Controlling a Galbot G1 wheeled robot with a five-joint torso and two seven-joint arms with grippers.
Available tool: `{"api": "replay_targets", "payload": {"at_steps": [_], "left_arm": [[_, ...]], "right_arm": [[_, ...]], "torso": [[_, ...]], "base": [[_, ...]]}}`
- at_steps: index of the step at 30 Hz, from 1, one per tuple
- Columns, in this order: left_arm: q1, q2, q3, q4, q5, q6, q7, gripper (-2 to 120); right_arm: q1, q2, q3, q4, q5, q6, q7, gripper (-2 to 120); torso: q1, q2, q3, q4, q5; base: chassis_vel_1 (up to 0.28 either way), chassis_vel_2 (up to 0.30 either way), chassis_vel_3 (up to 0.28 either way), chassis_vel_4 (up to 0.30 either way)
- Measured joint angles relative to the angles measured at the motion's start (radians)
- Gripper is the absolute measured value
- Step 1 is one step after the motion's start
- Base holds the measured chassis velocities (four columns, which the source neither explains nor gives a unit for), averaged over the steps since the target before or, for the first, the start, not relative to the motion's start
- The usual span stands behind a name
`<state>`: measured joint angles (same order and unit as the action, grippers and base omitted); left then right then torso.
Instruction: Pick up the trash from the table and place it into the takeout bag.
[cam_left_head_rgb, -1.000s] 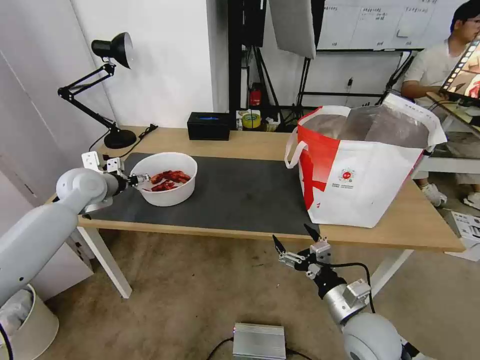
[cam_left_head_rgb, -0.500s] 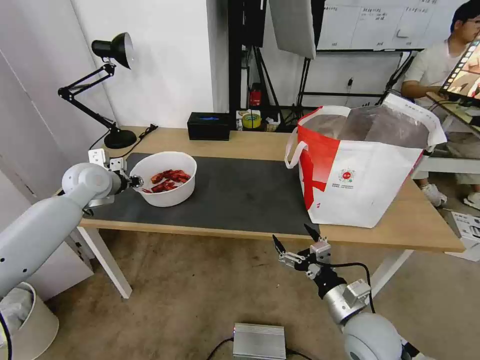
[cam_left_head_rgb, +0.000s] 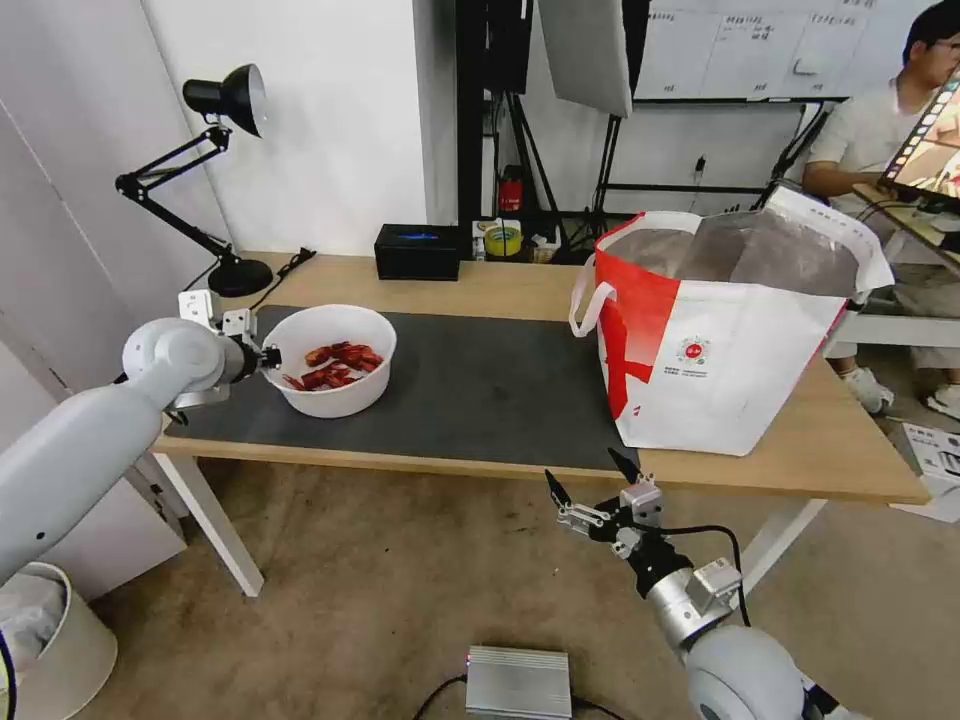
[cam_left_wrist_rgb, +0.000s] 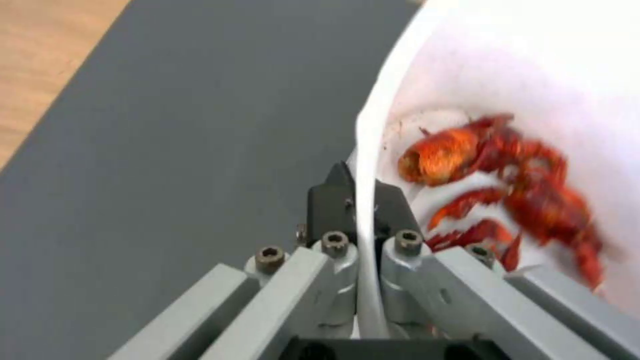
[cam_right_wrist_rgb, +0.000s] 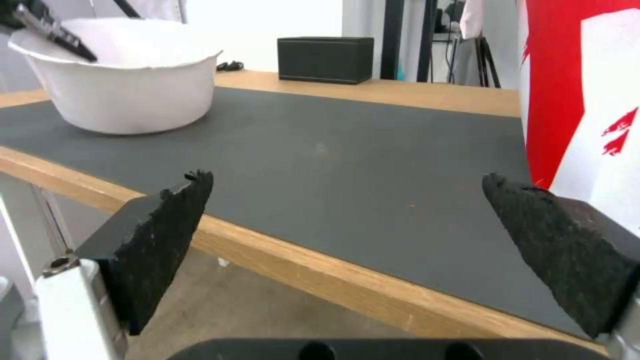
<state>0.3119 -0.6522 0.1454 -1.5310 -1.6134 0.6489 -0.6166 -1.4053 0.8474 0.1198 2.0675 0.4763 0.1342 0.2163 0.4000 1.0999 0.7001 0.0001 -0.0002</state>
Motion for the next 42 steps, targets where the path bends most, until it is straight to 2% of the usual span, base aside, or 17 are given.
{"api": "replay_targets", "payload": {"at_steps": [7, 11, 14, 15, 18, 19, 22, 23, 27, 28, 31, 32, 35, 36, 42], "left_arm": [[-0.080, -0.008, 0.010, -0.060, -0.069, -0.019, -0.030, 0], [-0.161, -0.033, 0.062, -0.083, -0.108, -0.030, -0.059, 0], [-0.272, -0.076, 0.125, -0.095, -0.155, -0.037, -0.093, 0], [-0.272, -0.076, 0.125, -0.095, -0.155, -0.037, -0.093, 0], [-0.396, -0.143, 0.191, -0.090, -0.196, -0.043, -0.127, 0], [-0.396, -0.143, 0.191, -0.090, -0.196, -0.043, -0.127, 0], [-0.493, -0.209, 0.260, -0.057, -0.225, -0.048, -0.147, 0], [-0.493, -0.209, 0.260, -0.057, -0.225, -0.048, -0.147, 0], [-0.585, -0.316, 0.325, -0.002, -0.254, -0.061, -0.170, 0], [-0.585, -0.316, 0.325, -0.002, -0.254, -0.061, -0.170, 0], [-0.625, -0.388, 0.347, 0.043, -0.256, -0.069, -0.180, 0], [-0.625, -0.388, 0.347, 0.043, -0.256, -0.069, -0.180, 0], [-0.663, -0.465, 0.359, 0.101, -0.251, -0.077, -0.186, 0], [-0.663, -0.465, 0.359, 0.101, -0.251, -0.077, -0.186, 0], [-0.710, -0.576, 0.368, 0.199, -0.222, -0.095, -0.210, 0]], "right_arm": [[0.000, 0.000, 0.000, 0.000, 0.000, 0.000, 0.000, 100], [0.000, 0.000, 0.000, 0.000, 0.000, 0.000, 0.000, 100], [0.000, 0.000, 0.000, 0.000, 0.000, 0.000, 0.000, 100], [0.000, 0.000, 0.000, 0.000, 0.000, 0.000, 0.000, 100], [0.000, 0.000, 0.000, 0.000, 0.000, 0.000, 0.000, 100], [0.000, 0.000, 0.000, 0.000, 0.000, 0.000, 0.000, 100], [0.000, 0.000, 0.000, 0.000, 0.000, 0.000, 0.000, 100], [0.000, 0.000, 0.000, 0.000, 0.000, 0.000, 0.000, 100], [0.000, 0.000, 0.000, 0.000, 0.000, 0.000, 0.000, 100], [0.000, 0.000, 0.000, 0.000, 0.000, 0.000, 0.000, 100], [0.000, 0.000, 0.000, 0.000, 0.000, 0.000, 0.000, 100], [0.000, 0.000, 0.000, 0.000, 0.000, 0.000, 0.000, 100], [0.000, 0.000, 0.000, 0.000, 0.000, 0.000, 0.000, 100], [0.000, 0.000, 0.000, 0.000, 0.000, 0.000, 0.000, 100], [0.000, 0.000, 0.000, 0.000, 0.000, 0.000, 0.000, 100]], "torso": [[0.000, 0.000, 0.000, 0.0000, 0.0005], [0.000, 0.000, 0.000, -0.0001, 0.0002], [0.000, 0.000, 0.000, 0.0000, 0.0004], [0.000, 0.000, 0.000, 0.0000, 0.0004], [0.000, 0.000, 0.000, -0.0004, 0.0007], [0.000, 0.000, 0.000, -0.0004, 0.0007], [0.000, 0.000, 0.000, -0.0003, 0.0005], [0.000, 0.000, 0.000, -0.0003, 0.0005], [0.000, 0.000, 0.000, -0.0003, 0.0007], [0.000, 0.000, 0.000, -0.0003, 0.0007], [0.000, 0.000, 0.000, -0.0003, 0.0005], [0.000, 0.000, 0.000, -0.0003, 0.0005], [0.000, 0.000, 0.000, -0.0003, 0.0006], [0.000, 0.000, 0.000, -0.0003, 0.0006], [0.000, 0.000, 0.000, -0.0001, 0.0004]], "base": [[0.000, 0.000, 0.000, 0.000], [0.000, 0.000, 0.000, 0.000], [0.000, 0.000, 0.000, 0.000], [0.000, 0.000, 0.000, 0.000], [0.000, 0.000, 0.000, 0.000], [0.000, 0.000, 0.000, 0.000], [0.000, 0.000, 0.000, 0.000], [0.000, 0.000, 0.000, 0.000], [0.000, 0.000, 0.000, 0.000], [0.000, 0.000, 0.000, 0.000], [0.000, 0.000, 0.000, 0.000], [0.000, 0.000, 0.000, 0.000], [0.000, 0.000, 0.000, 0.000], [0.000, 0.000, 0.000, 0.000], [0.000, 0.000, 0.000, 0.000]]}}
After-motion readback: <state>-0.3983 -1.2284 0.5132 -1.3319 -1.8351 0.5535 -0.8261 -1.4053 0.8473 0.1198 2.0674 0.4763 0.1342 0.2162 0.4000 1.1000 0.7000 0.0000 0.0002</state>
